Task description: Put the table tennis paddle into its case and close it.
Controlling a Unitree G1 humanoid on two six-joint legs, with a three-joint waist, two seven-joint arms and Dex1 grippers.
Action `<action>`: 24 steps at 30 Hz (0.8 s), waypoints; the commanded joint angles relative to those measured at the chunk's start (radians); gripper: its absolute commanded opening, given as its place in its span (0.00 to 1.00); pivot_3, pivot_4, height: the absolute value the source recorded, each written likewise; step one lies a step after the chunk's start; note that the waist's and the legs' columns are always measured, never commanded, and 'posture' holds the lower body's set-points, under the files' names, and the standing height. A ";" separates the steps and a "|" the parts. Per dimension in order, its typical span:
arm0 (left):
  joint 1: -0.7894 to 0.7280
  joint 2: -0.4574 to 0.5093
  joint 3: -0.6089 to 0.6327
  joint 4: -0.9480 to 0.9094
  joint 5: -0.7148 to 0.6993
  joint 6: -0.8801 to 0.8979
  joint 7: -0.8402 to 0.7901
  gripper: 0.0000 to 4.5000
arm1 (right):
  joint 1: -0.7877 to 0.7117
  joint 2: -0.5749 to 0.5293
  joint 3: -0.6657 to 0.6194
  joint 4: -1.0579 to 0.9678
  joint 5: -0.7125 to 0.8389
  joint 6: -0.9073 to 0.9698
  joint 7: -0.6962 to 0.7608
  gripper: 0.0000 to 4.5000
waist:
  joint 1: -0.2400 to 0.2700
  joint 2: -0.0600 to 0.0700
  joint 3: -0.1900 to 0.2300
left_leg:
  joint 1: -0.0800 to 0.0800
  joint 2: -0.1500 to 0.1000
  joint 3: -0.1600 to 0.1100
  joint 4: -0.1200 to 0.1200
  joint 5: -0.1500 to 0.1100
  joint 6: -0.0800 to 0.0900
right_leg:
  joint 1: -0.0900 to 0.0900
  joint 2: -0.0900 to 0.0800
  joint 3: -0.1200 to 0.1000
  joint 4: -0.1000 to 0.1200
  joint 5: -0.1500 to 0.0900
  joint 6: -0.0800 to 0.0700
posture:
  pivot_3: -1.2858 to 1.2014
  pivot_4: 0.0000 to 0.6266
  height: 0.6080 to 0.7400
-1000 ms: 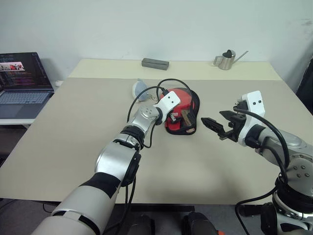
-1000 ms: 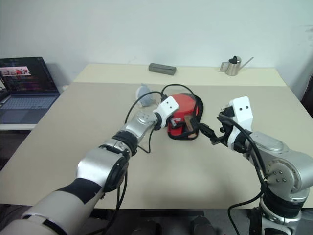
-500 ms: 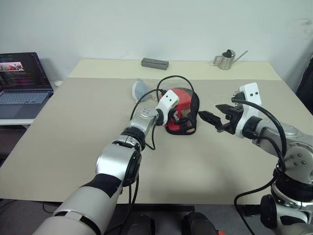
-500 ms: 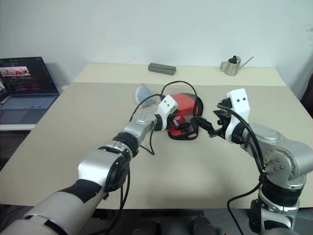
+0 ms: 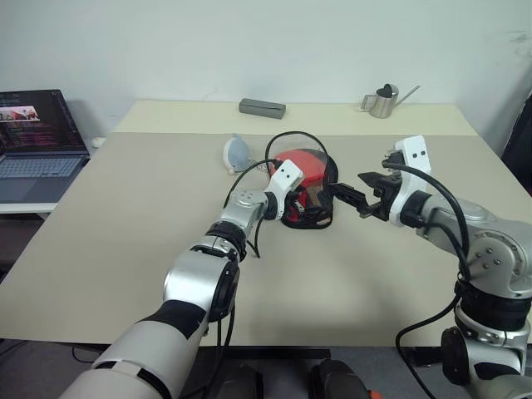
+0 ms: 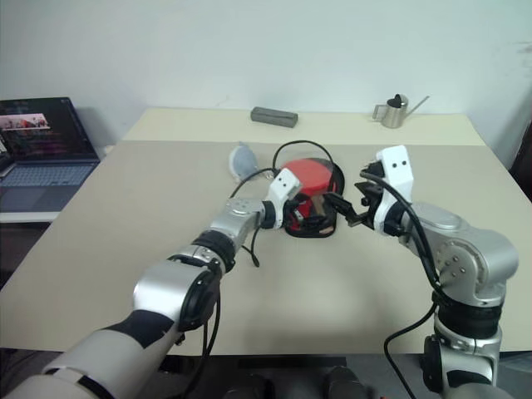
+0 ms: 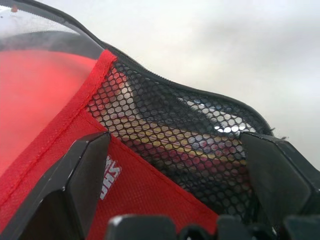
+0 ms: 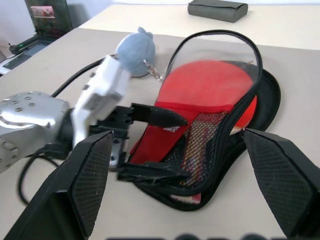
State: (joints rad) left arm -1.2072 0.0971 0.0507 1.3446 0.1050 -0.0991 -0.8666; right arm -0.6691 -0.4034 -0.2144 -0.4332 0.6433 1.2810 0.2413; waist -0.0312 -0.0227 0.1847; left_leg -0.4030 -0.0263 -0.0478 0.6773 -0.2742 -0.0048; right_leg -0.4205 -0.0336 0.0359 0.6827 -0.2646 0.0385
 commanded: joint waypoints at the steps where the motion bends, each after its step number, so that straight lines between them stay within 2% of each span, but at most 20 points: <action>1: -0.010 0.041 0.036 -0.050 -0.050 -0.024 -0.035 1.00 | -0.066 -0.010 0.037 0.061 -0.044 -0.105 0.023 1.00 | -0.002 0.000 0.000 | 0.000 0.000 0.000 0.000 0.000 0.000 | 0.000 0.000 0.000 0.000 0.000 0.000 | 0.52 0.24 1.00; 15: 0.011 0.126 0.067 -0.104 -0.121 -0.026 -0.091 1.00 | -0.155 0.041 0.195 0.358 -0.214 -0.387 0.093 1.00 | -0.001 0.000 0.000 | 0.000 0.001 0.000 0.000 0.000 0.000 | -0.001 0.000 0.000 0.000 0.000 0.000 | 0.52 0.24 1.00; 20: 0.014 0.197 0.140 -0.174 -0.260 0.122 -0.321 1.00 | -0.201 0.075 0.209 0.541 -0.261 -0.465 0.117 1.00 | -0.010 0.000 0.000 | 0.000 0.001 0.001 0.000 0.000 0.000 | -0.001 0.000 0.001 0.000 0.000 0.000 | 0.52 0.24 1.00; 24: 0.044 0.286 0.153 -0.240 -0.296 0.194 -0.382 1.00 | -0.244 0.084 0.192 0.657 -0.279 -0.500 0.137 1.00 | -0.022 0.000 0.000 | 0.000 0.002 0.001 -0.001 0.000 0.000 | -0.001 0.004 0.001 0.000 0.000 0.000 | 0.52 0.24 1.00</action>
State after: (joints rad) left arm -1.1719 0.3589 0.1878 1.1570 -0.1614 0.0777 -1.2253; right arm -0.8746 -0.3192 0.0017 0.2149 0.3723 0.8178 0.3671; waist -0.0531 -0.0226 0.1847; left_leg -0.4025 -0.0244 -0.0468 0.6767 -0.2741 -0.0050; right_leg -0.4216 -0.0300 0.0374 0.6827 -0.2645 0.0383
